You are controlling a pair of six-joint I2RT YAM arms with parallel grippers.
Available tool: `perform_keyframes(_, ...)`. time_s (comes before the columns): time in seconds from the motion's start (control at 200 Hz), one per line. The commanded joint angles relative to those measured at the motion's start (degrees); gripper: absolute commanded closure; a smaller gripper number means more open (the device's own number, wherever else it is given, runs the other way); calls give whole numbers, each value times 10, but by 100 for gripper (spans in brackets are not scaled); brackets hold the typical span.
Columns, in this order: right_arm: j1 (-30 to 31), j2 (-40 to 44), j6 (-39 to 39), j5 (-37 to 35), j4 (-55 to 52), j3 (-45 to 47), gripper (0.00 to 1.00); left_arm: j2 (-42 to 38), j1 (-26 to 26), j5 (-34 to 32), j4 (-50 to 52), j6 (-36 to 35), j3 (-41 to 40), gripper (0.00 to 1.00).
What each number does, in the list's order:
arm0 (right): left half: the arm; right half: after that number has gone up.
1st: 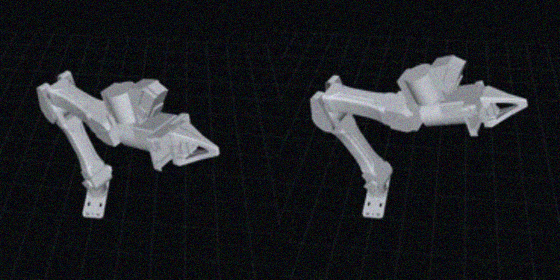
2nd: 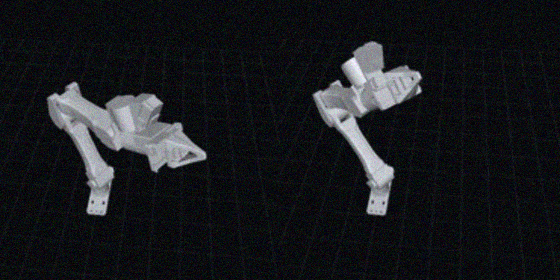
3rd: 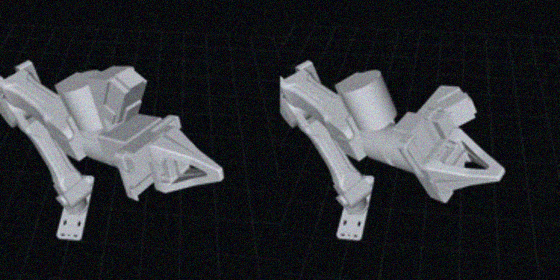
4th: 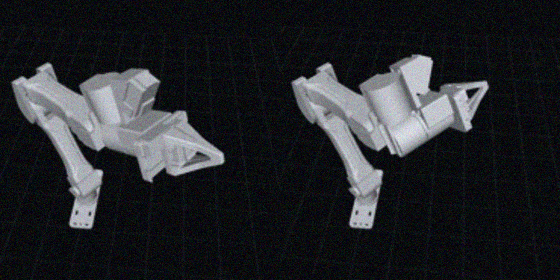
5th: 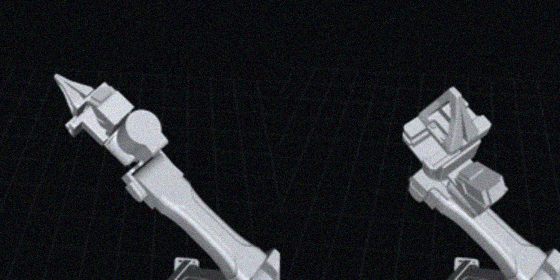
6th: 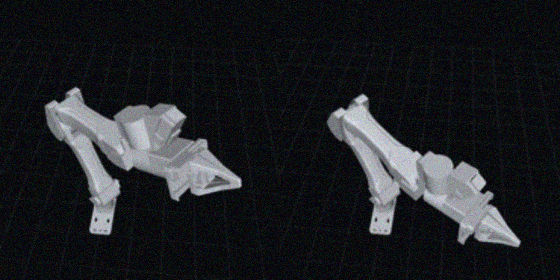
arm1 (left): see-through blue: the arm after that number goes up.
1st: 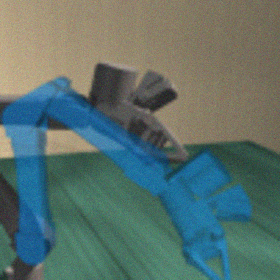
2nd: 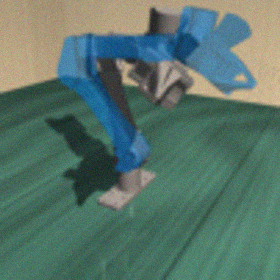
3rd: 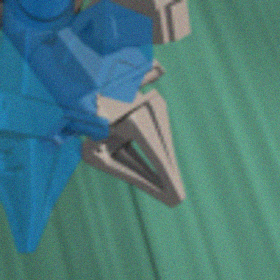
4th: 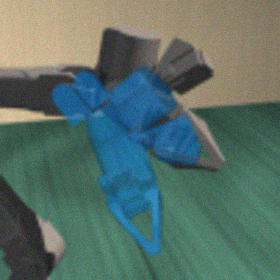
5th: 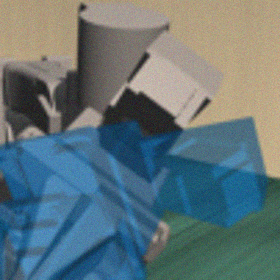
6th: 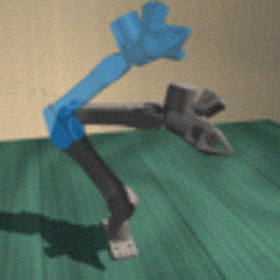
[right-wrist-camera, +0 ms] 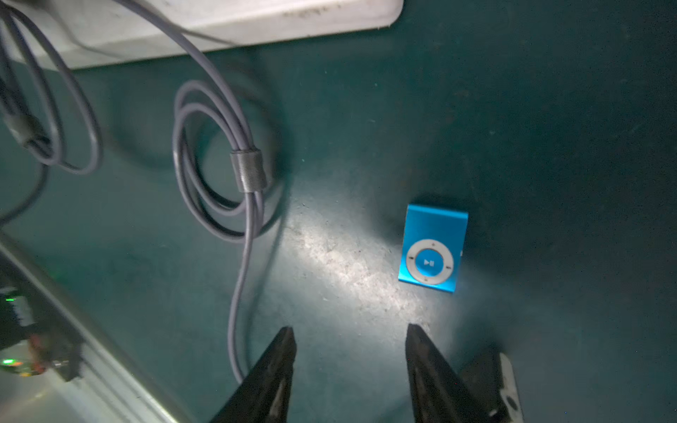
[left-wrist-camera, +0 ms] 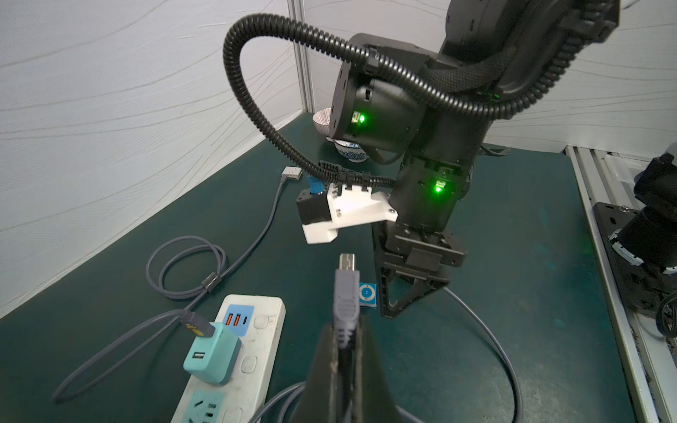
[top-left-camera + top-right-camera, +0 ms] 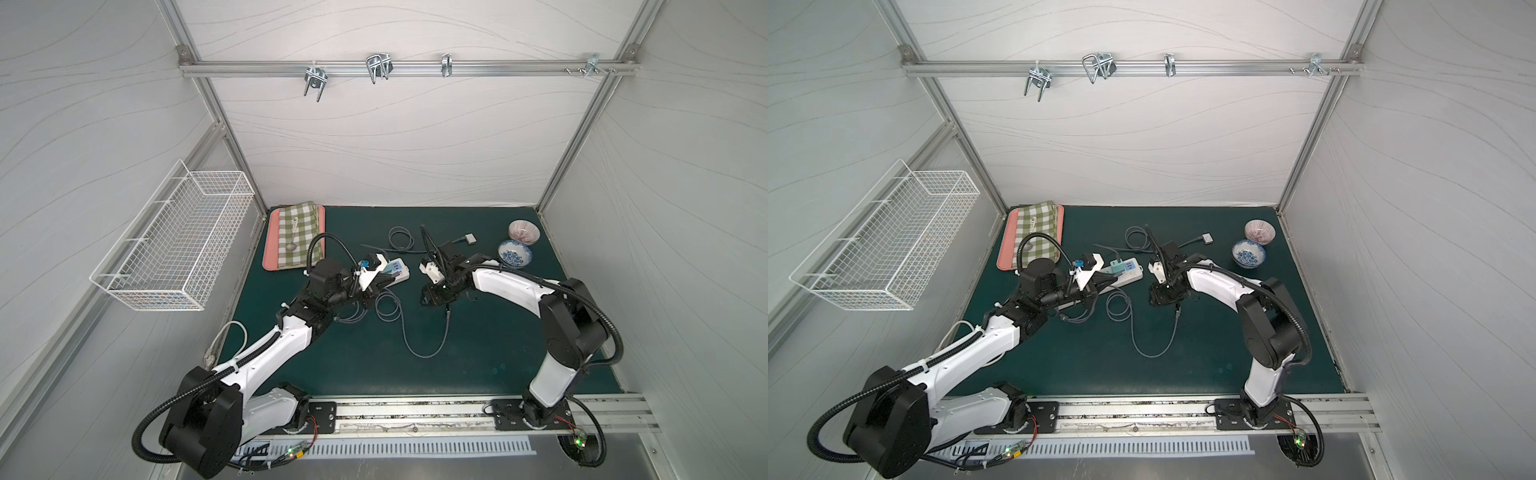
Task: Charge mp3
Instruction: Pick up the MP3 player from the center of the board.
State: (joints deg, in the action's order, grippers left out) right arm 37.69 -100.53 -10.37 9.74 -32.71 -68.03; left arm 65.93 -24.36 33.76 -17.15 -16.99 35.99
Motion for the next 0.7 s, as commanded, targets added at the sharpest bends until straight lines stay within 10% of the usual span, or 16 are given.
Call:
perform_keyframes(0.0,3,-14,29,-83,-11,8,48,-13,3,-4,-4,-13,23,100)
perform_keyframes(0.695,22,-73,42,-133,72,31,48,-19,3,-14,15,-21,31,100)
